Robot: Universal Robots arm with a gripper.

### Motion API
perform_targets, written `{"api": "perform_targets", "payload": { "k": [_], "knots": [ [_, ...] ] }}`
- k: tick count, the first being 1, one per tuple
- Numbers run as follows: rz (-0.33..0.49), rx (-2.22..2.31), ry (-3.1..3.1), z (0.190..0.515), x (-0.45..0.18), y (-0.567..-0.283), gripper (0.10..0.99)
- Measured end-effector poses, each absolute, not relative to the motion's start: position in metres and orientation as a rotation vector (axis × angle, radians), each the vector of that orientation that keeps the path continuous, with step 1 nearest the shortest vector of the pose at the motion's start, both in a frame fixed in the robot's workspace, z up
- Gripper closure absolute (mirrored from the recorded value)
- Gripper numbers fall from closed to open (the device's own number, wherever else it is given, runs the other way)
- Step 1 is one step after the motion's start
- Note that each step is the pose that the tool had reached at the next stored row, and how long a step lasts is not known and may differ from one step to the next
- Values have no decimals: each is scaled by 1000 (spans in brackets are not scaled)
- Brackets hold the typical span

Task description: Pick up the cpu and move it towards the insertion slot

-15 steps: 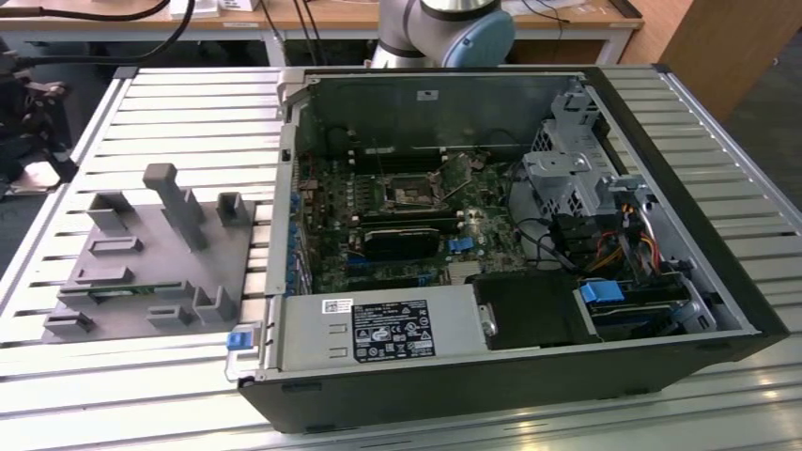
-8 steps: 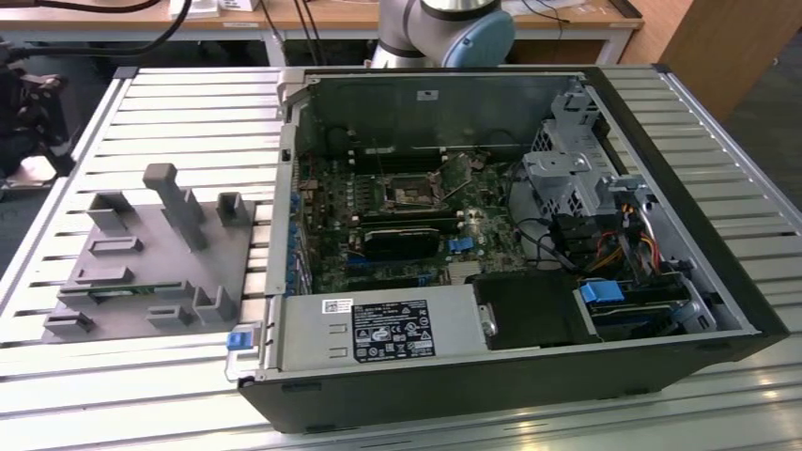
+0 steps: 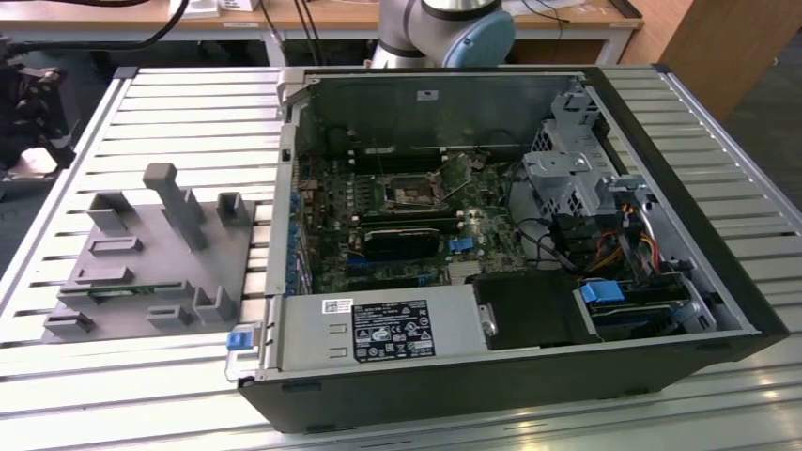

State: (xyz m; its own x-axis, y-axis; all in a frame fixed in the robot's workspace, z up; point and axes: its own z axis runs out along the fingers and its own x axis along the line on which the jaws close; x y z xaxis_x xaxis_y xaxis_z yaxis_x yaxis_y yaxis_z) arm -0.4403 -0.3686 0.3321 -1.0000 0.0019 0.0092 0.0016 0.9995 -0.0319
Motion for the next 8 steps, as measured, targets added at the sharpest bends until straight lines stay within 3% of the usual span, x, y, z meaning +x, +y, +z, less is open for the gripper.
{"api": "perform_targets", "payload": {
  "k": [8],
  "knots": [
    [42,-2,-3132,347,-440,-367,545]
  ]
}}
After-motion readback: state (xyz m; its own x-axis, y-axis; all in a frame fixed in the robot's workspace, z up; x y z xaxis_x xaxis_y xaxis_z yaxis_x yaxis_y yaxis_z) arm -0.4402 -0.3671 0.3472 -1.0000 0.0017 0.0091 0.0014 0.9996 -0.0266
